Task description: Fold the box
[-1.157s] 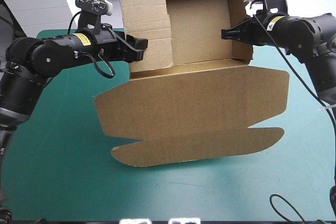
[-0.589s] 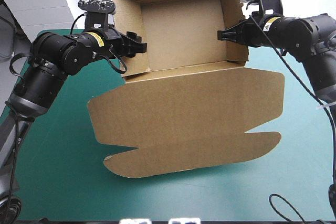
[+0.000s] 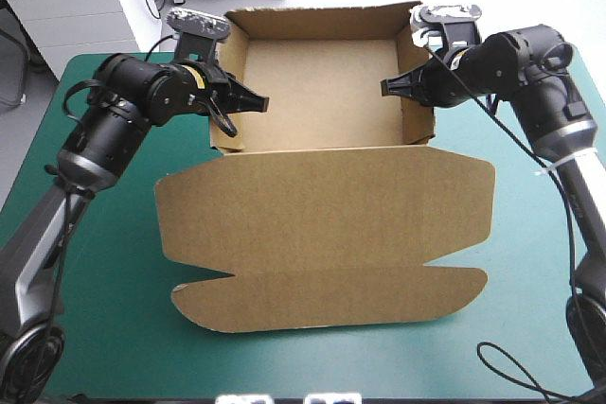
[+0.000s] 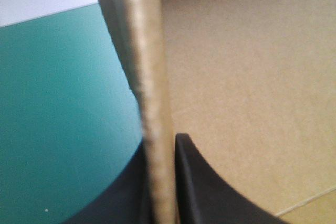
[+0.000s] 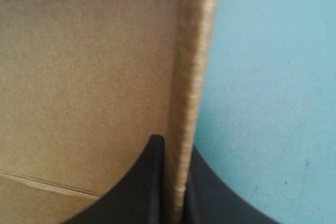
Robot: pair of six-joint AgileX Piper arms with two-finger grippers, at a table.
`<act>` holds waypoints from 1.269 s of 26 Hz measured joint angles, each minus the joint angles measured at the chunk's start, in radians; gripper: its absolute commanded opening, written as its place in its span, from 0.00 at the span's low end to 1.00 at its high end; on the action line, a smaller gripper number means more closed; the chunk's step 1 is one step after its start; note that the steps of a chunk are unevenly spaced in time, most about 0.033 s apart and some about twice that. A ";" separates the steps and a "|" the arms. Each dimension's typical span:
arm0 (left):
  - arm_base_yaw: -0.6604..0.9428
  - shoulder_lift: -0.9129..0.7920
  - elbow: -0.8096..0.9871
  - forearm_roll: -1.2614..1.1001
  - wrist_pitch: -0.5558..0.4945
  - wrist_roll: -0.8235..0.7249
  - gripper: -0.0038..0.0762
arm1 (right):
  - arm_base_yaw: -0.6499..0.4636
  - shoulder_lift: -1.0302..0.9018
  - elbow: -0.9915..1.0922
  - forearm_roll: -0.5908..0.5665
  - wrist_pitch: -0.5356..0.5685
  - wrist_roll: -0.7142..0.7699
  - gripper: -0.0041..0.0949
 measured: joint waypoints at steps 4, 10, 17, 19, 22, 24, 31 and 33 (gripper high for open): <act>0.000 0.085 0.000 0.006 0.066 0.015 0.04 | 0.000 0.066 0.000 -0.005 0.069 -0.009 0.03; 0.000 0.220 -0.001 0.002 0.115 0.048 0.04 | 0.000 0.186 0.000 -0.026 0.129 -0.017 0.02; 0.000 0.326 -0.005 0.004 0.146 0.063 0.04 | 0.000 0.293 0.000 -0.019 0.129 -0.023 0.02; 0.000 0.349 -0.007 0.004 0.152 0.073 0.04 | 0.000 0.313 0.001 -0.016 0.129 -0.023 0.02; 0.000 0.388 -0.010 0.004 0.154 0.083 0.04 | 0.000 0.343 0.001 -0.013 0.129 -0.023 0.02; 0.000 0.399 -0.010 0.004 0.158 0.086 0.04 | 0.000 0.357 0.001 -0.005 0.129 -0.023 0.02; 0.001 0.400 -0.010 0.006 0.180 0.119 0.37 | 0.000 0.361 0.001 0.000 0.128 -0.029 0.12; 0.001 0.403 -0.010 0.006 0.194 0.136 0.47 | 0.000 0.361 0.001 -0.001 0.127 -0.032 0.28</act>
